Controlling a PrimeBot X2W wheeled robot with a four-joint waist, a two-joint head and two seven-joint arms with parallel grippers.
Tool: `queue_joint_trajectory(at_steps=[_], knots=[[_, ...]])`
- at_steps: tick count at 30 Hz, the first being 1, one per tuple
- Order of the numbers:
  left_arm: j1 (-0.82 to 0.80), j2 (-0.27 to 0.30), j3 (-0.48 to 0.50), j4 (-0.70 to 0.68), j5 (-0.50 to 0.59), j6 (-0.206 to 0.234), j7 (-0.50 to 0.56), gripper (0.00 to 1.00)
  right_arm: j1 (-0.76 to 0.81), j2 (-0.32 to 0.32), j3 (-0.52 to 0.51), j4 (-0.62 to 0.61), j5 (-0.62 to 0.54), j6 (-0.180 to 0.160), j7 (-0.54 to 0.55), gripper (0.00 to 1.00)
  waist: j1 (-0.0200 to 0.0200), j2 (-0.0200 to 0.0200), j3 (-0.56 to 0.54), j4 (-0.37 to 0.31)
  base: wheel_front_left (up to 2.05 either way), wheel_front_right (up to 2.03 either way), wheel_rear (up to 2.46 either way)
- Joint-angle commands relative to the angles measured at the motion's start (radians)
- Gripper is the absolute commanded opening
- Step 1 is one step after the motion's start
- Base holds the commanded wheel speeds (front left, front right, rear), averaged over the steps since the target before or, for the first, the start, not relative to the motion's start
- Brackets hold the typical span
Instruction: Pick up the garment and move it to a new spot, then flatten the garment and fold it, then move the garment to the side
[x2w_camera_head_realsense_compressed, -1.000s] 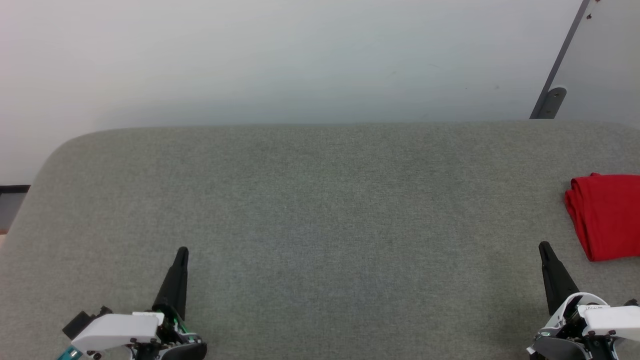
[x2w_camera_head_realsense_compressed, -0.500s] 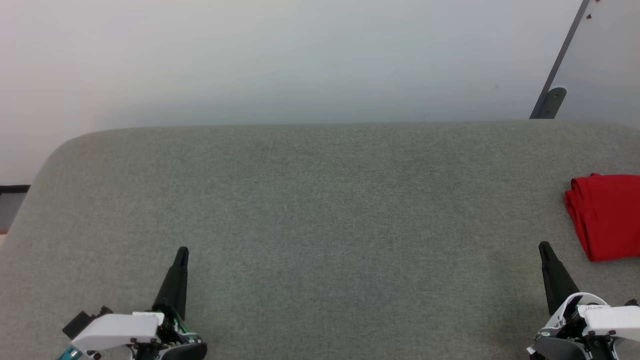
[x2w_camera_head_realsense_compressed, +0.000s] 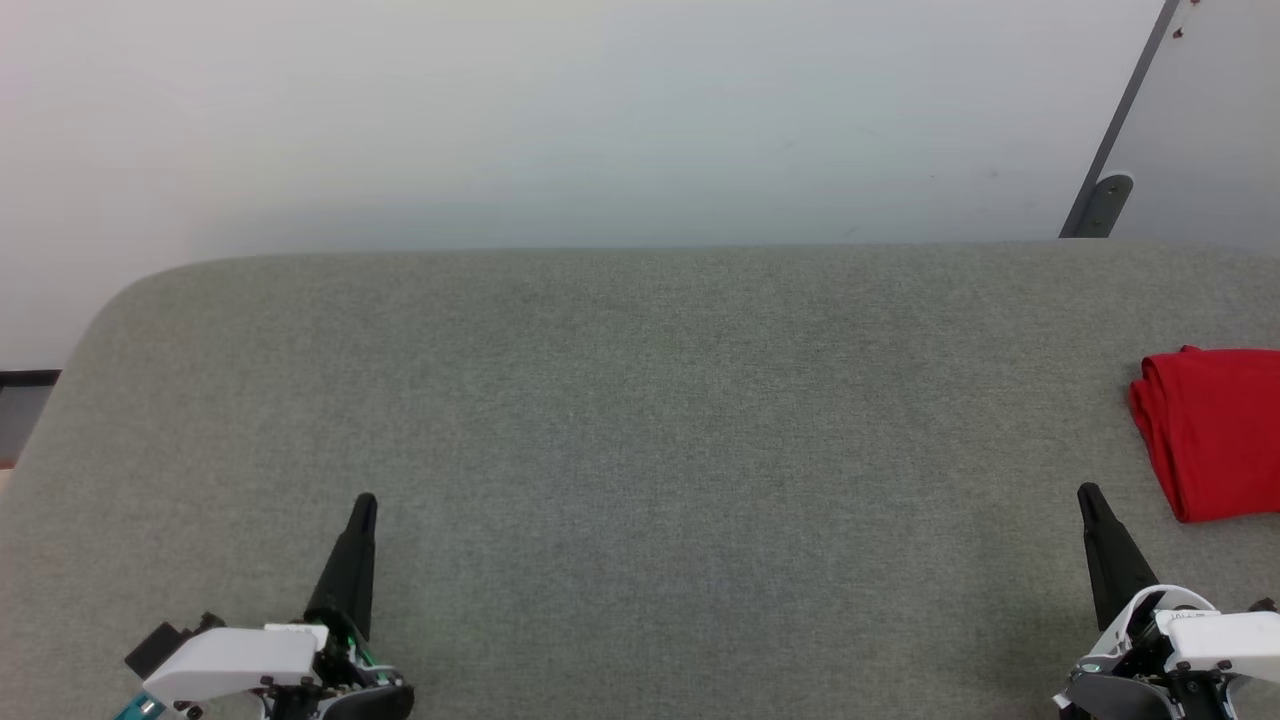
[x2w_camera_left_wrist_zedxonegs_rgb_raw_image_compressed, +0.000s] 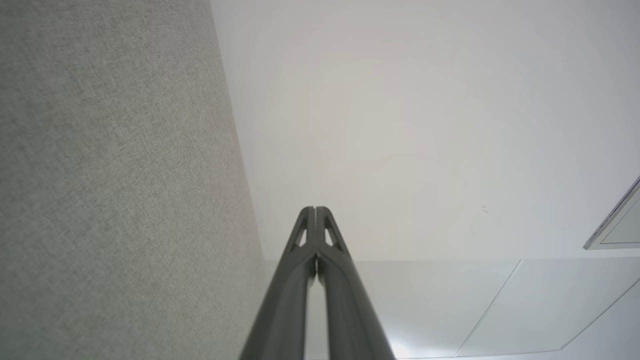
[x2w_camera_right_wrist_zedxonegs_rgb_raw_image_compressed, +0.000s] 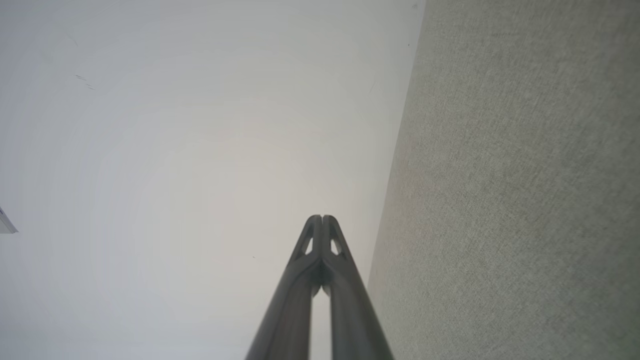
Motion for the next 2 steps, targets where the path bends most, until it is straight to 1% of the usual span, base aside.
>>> queue_joint_trajectory(at_steps=[1,2], knots=[[-0.011,-0.002,0.003,0.001,0.004,-0.004,0.003,0.00,-0.003,0.004,-0.001,0.000,0.002,-0.001,0.003,0.00,0.0000,-0.0001,0.000,0.000,0.00,0.00,0.00],[-0.011,-0.002,0.003,0.001,0.004,-0.004,0.003,0.00,-0.003,0.004,-0.001,0.000,0.002,-0.001,0.003,0.00,0.0000,-0.0001,0.000,0.000,0.00,0.00,0.00]])
